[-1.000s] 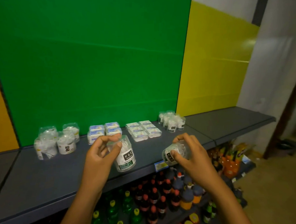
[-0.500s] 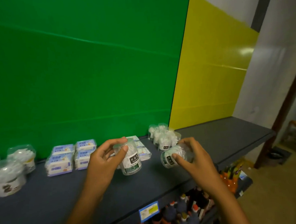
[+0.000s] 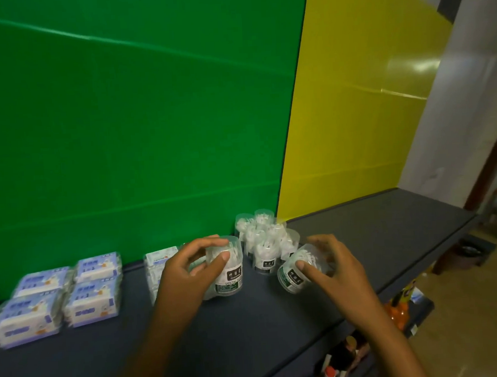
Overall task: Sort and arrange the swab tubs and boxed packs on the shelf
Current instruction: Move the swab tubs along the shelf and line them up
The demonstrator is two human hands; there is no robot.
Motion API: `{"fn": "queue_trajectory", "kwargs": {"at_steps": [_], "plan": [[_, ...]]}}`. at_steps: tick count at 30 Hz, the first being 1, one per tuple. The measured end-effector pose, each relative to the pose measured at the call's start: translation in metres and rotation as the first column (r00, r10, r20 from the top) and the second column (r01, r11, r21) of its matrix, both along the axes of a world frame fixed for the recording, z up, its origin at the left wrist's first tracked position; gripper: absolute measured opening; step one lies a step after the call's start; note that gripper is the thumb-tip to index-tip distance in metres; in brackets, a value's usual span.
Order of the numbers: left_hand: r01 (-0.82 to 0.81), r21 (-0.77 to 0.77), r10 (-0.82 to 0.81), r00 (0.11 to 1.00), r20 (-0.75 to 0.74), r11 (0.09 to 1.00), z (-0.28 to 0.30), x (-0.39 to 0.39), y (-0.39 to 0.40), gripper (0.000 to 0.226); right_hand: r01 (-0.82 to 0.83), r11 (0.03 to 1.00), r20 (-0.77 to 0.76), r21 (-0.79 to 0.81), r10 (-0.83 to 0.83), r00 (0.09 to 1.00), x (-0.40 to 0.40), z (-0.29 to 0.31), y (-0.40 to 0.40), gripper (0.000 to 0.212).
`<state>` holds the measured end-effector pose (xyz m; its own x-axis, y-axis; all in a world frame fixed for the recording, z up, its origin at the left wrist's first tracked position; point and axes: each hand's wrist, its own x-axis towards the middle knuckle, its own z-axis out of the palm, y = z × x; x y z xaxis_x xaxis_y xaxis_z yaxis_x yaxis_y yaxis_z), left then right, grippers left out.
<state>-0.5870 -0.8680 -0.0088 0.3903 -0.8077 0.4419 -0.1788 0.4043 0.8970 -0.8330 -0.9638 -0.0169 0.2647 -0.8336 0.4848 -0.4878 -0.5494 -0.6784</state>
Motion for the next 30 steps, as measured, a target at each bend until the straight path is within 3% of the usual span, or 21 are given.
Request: {"fn": "queue_trajectory", "kwargs": {"at_steps": [4, 13, 30], "plan": [[-0.050, 0.046, 0.046, 0.995, 0.087, 0.998, -0.003, -0.012, -0.018, 0.021, -0.010, 1.000, 0.017, 0.019, 0.010, 1.000, -0.010, -0.001, -0.031, 0.041], [-0.225, 0.096, 0.217, 0.973, 0.083, 0.970, -0.011, -0.063, -0.043, 0.026, -0.224, 0.975, -0.059, 0.003, 0.223, 0.973, -0.025, 0.005, -0.096, 0.040], [-0.345, 0.171, 0.341, 0.939, 0.054, 0.923, -0.064, -0.145, -0.084, 0.028, -0.381, 0.922, -0.063, 0.067, 0.385, 0.921, -0.058, -0.010, -0.132, 0.042]]}}
